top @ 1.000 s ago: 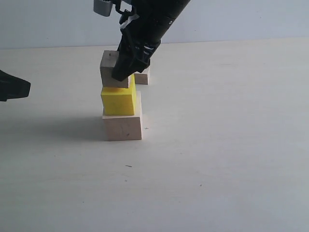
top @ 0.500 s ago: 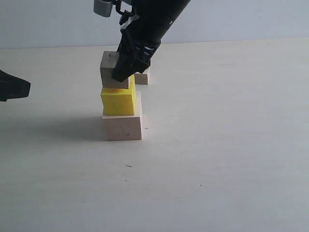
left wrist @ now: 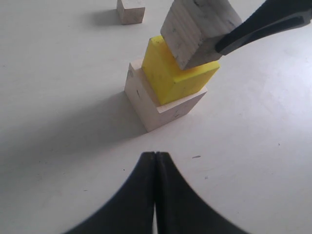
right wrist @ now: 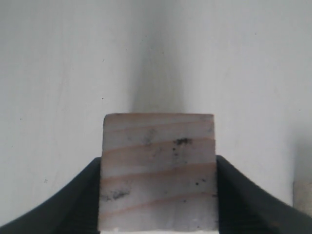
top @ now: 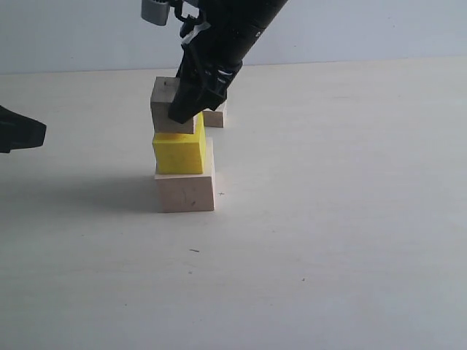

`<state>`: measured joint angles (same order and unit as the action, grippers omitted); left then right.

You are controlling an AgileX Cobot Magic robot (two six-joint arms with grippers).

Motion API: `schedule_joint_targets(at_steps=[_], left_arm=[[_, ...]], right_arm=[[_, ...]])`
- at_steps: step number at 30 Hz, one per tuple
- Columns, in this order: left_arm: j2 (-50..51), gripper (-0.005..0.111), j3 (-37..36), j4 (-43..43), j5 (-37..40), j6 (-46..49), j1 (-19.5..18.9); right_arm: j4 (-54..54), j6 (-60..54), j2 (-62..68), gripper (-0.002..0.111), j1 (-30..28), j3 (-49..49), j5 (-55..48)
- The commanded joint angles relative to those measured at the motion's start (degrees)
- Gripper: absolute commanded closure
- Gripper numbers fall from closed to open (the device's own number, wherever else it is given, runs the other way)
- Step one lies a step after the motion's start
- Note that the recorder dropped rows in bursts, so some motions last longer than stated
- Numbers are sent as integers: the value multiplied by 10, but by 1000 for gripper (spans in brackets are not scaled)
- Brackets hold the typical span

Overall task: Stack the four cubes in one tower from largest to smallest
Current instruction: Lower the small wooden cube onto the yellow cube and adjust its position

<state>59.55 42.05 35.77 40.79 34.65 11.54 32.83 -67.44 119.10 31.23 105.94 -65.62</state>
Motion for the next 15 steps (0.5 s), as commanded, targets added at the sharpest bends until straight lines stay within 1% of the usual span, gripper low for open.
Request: schedule_joint_targets(at_steps=[1, 11, 15], left_arm=[[2, 107, 3, 4, -5, 1, -2], [2, 107, 3, 4, -5, 1, -2], [2, 107, 3, 4, -5, 1, -2]], right_arm=[[8, -4, -2, 72, 1, 1, 1], [10, -4, -2, 62, 1, 1, 2], [10, -4, -2, 61, 1, 1, 2]])
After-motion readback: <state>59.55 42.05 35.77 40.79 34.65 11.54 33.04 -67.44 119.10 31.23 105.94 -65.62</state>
